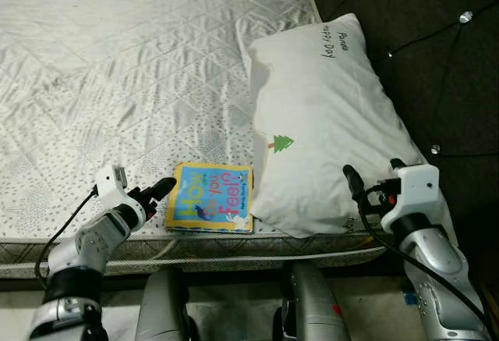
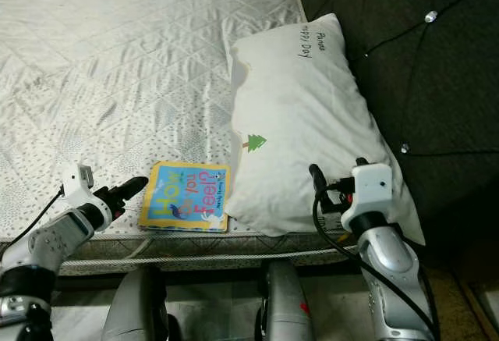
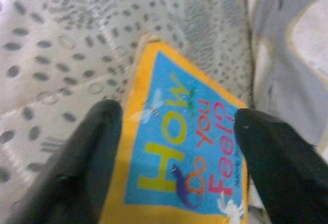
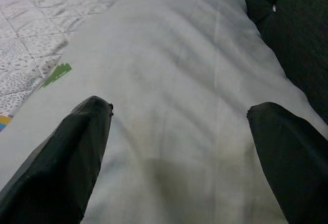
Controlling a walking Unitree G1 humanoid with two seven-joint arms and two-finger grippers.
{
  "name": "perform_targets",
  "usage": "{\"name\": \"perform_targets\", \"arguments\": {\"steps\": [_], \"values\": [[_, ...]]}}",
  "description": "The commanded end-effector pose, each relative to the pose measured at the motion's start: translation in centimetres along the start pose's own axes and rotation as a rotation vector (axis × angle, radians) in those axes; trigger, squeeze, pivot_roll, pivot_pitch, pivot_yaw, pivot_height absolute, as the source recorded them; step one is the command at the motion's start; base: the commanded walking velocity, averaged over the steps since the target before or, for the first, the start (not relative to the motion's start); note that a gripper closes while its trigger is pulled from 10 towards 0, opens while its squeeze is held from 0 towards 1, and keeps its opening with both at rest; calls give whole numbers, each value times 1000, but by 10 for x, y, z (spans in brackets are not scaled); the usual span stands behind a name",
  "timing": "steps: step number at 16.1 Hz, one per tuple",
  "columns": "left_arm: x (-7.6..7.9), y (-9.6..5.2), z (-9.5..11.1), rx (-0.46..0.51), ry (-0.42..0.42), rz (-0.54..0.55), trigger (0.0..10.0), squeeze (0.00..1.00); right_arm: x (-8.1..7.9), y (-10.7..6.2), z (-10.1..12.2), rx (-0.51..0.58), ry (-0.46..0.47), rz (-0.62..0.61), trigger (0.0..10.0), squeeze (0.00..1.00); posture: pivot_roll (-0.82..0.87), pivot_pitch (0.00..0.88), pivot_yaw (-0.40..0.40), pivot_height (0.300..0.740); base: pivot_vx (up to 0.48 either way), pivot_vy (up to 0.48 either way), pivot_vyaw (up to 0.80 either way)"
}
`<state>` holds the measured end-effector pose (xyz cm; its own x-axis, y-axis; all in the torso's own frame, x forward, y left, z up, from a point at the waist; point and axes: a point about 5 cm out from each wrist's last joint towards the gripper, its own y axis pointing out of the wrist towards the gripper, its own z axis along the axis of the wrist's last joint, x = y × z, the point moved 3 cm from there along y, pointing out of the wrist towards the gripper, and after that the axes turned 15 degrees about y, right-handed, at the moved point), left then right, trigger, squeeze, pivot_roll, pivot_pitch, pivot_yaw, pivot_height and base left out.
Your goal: Clean up the room
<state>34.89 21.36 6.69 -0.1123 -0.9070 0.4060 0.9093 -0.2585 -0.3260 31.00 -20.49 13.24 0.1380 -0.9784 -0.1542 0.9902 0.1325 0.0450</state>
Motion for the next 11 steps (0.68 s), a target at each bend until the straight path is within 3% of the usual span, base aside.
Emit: {"name": "perform_targets", "arguments": {"steps": [1, 3, 6, 9, 11], "values": [[4, -7, 0, 39, 48, 2, 10000, 1000, -5, 3, 0, 9, 7, 9, 10000, 0, -95, 169, -34, 595, 0, 0, 0], [11, -11, 0, 70, 61, -23, 10000, 1000, -9, 6, 0, 15, 19, 17, 10000, 0, -91, 166, -32, 595, 0, 0, 0], [21, -30, -2, 134, 122, -55, 10000, 1000, -20, 13, -3, 20, 49, 41, 10000, 0, -50, 135, -30, 595, 0, 0, 0], [32, -45, -4, 208, 256, -49, 10000, 1000, -35, 24, -5, 25, 109, 58, 10000, 0, -23, 93, -10, 595, 0, 0, 0], [39, -45, -8, 208, 311, -48, 10000, 1000, -40, 29, -3, 35, 122, 67, 10000, 0, -18, 74, -3, 595, 0, 0, 0]]}}
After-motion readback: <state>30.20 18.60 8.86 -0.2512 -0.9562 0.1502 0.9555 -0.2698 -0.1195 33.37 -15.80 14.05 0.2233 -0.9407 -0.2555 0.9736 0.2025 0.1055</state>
